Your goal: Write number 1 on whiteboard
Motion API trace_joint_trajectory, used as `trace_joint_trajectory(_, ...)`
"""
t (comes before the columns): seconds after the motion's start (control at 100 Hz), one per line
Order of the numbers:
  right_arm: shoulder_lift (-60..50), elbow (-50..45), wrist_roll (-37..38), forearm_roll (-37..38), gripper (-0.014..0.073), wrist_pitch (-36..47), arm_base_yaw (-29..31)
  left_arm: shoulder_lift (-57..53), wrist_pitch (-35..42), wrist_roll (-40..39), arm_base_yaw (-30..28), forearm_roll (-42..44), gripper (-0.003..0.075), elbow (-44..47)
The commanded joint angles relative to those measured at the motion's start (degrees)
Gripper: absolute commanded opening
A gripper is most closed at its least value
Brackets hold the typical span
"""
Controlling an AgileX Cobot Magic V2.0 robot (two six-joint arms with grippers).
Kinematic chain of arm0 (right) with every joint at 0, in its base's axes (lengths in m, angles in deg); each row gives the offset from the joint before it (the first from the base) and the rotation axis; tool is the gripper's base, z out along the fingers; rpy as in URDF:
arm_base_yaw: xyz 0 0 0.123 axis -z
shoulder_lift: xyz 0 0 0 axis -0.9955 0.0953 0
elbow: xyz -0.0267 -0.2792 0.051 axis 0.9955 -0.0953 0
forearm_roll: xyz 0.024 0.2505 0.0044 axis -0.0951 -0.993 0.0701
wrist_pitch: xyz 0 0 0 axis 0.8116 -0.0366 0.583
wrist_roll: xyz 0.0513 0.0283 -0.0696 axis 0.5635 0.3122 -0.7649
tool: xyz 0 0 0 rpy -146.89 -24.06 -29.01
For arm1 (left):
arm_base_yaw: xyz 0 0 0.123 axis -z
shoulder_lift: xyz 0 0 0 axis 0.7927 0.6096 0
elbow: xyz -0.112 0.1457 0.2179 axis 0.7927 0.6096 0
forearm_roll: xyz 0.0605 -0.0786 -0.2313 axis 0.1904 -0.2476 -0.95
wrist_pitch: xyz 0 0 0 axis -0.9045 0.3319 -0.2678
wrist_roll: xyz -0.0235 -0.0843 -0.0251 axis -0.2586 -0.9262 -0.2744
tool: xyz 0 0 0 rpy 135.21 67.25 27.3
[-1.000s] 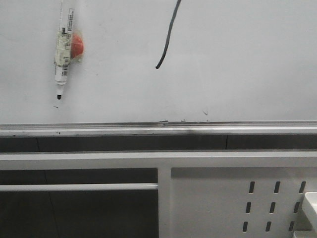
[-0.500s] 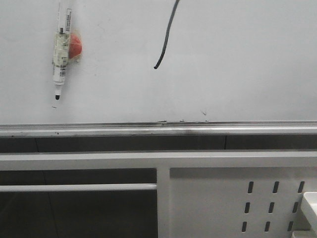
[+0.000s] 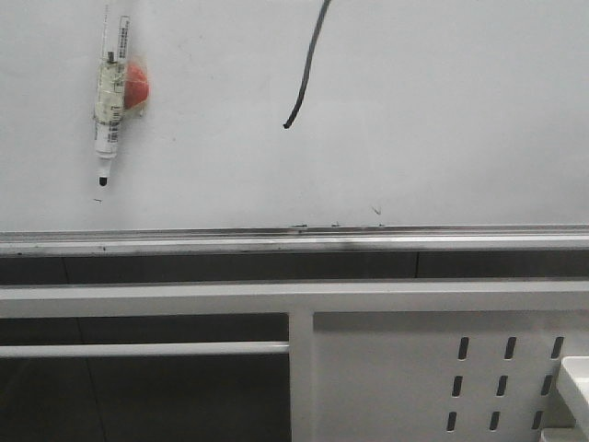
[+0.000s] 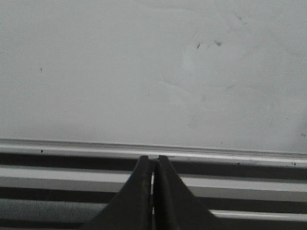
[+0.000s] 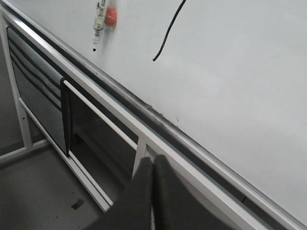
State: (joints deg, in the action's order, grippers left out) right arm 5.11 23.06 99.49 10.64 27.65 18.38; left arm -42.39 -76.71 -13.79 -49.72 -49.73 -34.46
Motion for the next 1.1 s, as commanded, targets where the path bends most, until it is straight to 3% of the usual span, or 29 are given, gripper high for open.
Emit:
trace_joint_trajectory(0.0, 0.54, 1.30, 0.05, 2.61, -0.0069, 2.82, 0.07, 0.70, 1.29, -0.62, -0.29, -0.77, -0.0020, 1.91)
trace_joint_trajectory(0.13, 0.54, 1.30, 0.05, 2.61, -0.0069, 2.82, 0.07, 0.70, -2.91, 3.25, -0.39, -3.78, -0.0020, 1.91)
trace_joint_trajectory(0.31, 0.54, 1.30, 0.05, 2.61, -0.0069, 2.82, 0.07, 0.32, -2.64, 7.45, -0.39, -5.66, -0.0020, 1.91)
trace_joint_trajectory(1.09, 0.54, 1.30, 0.05, 2.61, -0.0069, 2.82, 0.07, -0.07, -2.75, 8.35, -0.39, -5.78, -0.0020, 1.91)
